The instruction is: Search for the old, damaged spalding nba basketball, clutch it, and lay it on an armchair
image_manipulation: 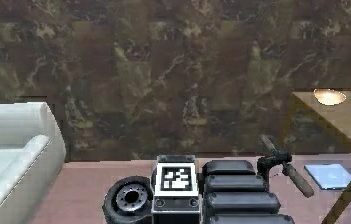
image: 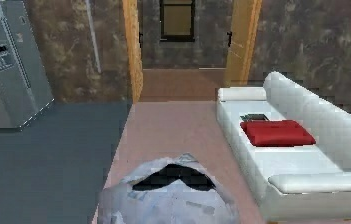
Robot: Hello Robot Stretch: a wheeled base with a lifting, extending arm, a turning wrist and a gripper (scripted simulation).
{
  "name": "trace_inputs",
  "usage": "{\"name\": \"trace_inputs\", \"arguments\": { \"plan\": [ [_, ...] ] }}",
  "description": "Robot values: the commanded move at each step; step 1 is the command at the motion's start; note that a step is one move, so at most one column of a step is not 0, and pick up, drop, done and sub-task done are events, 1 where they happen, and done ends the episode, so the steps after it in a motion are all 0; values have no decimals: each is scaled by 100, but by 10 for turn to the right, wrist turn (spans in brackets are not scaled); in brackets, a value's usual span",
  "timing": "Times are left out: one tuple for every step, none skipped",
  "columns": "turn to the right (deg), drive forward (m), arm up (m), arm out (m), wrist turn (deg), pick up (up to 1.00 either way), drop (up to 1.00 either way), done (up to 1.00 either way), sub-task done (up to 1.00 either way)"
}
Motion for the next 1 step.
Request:
{"name": "trace_inputs", "arguments": {
  "plan": [
    [0,50,0,0,0,0,0,0,0]
  ]
}}
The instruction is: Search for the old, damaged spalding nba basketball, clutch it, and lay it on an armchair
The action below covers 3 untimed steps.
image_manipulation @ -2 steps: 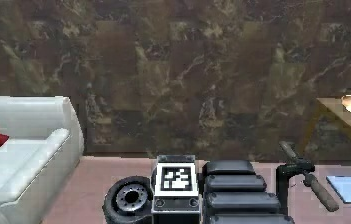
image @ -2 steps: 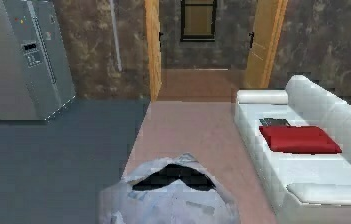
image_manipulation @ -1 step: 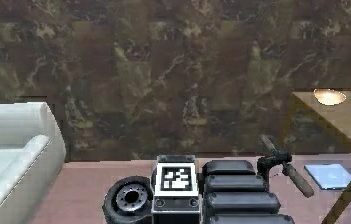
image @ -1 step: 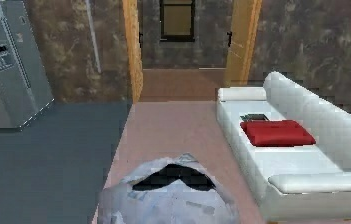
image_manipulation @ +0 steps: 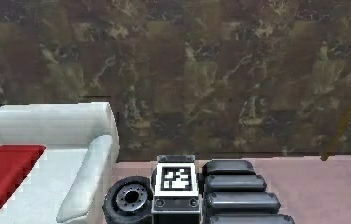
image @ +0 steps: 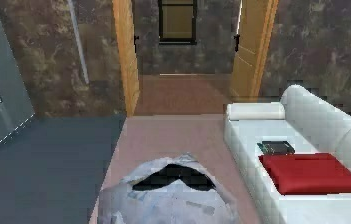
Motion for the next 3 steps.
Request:
{"name": "trace_inputs", "arguments": {
  "plan": [
    [-60,0,0,0,0,0,0,0,0],
    [0,100,0,0,0,0,0,0,0],
    [0,100,0,0,0,0,0,0,0]
  ]
}}
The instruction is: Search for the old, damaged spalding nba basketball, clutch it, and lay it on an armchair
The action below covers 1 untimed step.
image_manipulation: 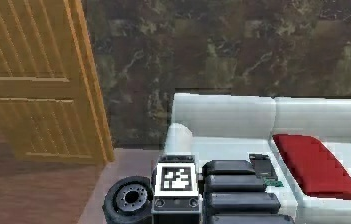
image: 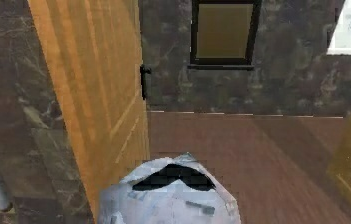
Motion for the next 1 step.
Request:
{"name": "trace_inputs", "arguments": {
  "plan": [
    [30,0,0,0,0,0,0,0,0]
  ]
}}
